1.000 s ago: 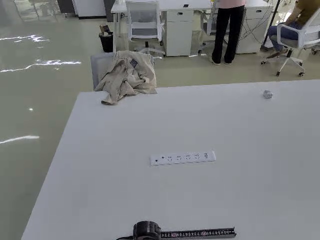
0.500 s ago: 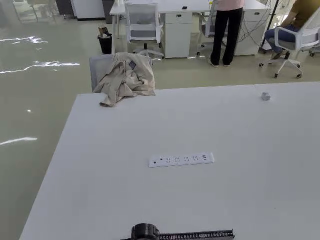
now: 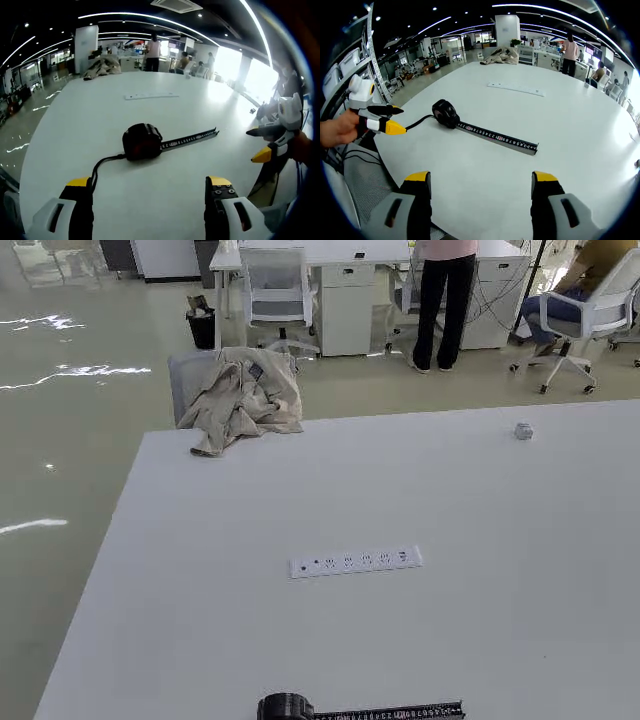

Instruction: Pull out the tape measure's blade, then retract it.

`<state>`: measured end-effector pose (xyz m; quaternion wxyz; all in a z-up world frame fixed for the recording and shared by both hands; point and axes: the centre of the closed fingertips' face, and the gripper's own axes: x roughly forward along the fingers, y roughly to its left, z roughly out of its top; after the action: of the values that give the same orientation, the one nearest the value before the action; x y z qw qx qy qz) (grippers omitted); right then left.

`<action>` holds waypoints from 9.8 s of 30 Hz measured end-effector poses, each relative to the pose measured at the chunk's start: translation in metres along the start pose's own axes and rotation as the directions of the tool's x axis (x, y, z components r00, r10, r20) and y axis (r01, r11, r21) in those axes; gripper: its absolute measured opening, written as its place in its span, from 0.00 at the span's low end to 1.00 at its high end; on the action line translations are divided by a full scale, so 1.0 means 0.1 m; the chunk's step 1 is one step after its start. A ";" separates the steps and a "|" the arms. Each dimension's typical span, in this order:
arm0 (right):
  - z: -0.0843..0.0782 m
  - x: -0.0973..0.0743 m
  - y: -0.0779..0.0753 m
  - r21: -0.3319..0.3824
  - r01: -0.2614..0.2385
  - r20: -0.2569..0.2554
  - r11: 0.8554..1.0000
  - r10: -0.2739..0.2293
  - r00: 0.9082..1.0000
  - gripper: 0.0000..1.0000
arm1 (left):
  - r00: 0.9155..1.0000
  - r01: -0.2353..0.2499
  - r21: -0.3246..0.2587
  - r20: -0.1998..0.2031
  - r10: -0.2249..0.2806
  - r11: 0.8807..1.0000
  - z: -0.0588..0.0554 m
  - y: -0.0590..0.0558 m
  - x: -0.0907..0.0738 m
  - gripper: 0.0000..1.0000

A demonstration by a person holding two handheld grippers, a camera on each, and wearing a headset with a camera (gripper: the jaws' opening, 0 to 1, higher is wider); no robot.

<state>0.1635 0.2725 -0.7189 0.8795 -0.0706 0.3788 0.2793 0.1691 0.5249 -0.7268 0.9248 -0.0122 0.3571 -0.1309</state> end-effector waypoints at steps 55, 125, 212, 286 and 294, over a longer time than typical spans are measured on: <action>-0.14 -0.49 0.36 0.058 -0.030 -0.028 0.998 0.031 0.999 0.83 | 0.998 -0.054 -0.101 -0.035 0.051 0.993 -0.03 -0.26 -0.61 0.91; -0.13 0.20 -0.31 -0.184 -0.052 -0.133 0.982 0.028 0.991 0.78 | 0.992 -0.122 -0.136 0.001 0.123 0.983 0.33 -0.12 0.36 0.82; -0.05 1.03 -1.16 -0.653 -0.347 -0.332 0.673 0.157 0.930 0.47 | 0.979 -0.203 -0.227 -0.079 0.190 0.953 0.26 0.12 1.08 0.70; -0.09 1.29 -1.22 -0.615 -0.556 -0.510 0.559 0.256 0.821 0.15 | 0.976 -0.214 -0.218 -0.084 0.200 0.952 0.31 0.21 1.38 0.63; -0.09 1.29 -1.21 -0.616 -0.556 -0.511 0.558 0.253 0.821 0.15 | 0.977 -0.211 -0.203 -0.080 0.199 0.956 0.31 0.20 1.38 0.62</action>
<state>0.2962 0.2249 -0.8269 0.5945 -0.3823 0.3927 0.5884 0.2926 0.5073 -0.7966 0.9160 -0.0691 0.3951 0.0041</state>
